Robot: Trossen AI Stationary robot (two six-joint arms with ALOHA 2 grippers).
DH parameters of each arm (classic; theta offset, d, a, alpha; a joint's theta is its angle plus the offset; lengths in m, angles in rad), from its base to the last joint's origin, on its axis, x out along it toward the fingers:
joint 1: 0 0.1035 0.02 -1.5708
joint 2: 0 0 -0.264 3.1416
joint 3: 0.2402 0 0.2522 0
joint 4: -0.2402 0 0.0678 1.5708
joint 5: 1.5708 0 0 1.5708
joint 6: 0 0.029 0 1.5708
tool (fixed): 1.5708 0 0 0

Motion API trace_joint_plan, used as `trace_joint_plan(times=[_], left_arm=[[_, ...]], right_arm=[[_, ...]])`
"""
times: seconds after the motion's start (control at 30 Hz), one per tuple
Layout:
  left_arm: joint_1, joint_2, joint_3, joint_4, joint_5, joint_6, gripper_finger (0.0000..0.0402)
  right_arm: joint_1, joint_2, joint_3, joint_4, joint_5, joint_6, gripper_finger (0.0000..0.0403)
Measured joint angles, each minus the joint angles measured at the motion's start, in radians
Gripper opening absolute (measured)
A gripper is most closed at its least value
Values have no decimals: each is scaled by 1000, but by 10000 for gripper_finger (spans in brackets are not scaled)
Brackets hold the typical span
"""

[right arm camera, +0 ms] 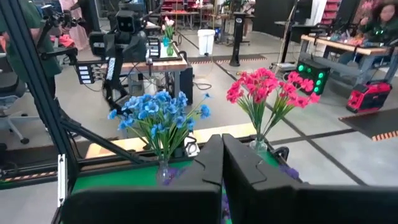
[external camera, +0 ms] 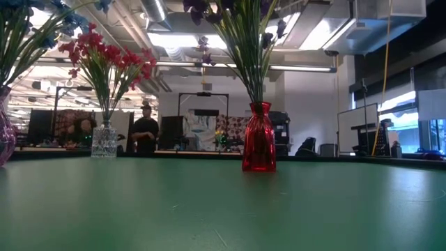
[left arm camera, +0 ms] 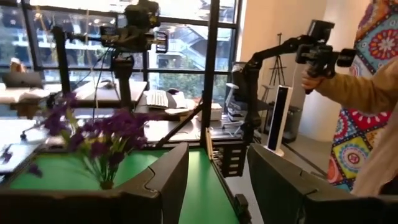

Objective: Sort flowers into vase by color
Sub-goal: Return to Home Position

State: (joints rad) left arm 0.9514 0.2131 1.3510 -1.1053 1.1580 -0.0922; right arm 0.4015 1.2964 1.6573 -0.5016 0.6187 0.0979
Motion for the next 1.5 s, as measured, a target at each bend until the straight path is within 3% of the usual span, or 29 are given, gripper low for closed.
trace_joint_plan(times=[0.47,0.63,0.73,0.83,0.9,1.0,1.3,1.5], left_arm=[[-810,-44,23,-6,-754,24,161],[-982,-159,12,-9,-887,19,161],[-1005,-210,-11,-21,-887,12,161],[-987,-205,-25,-64,-808,22,161],[-973,-207,-75,-10,-751,54,161],[-960,-205,-136,-14,-729,75,161],[-914,-207,-273,232,-560,55,161],[-854,-207,-345,463,-389,57,161]], right_arm=[[-2,0,0,-30,40,60,2],[-2,0,0,-27,72,87,5],[-3,0,0,-26,94,88,6],[-3,0,0,-22,125,88,6],[-3,0,0,-21,143,89,6],[-12,0,0,-24,152,90,6],[-49,12,0,-28,120,135,7],[-49,11,0,-57,114,166,7]])
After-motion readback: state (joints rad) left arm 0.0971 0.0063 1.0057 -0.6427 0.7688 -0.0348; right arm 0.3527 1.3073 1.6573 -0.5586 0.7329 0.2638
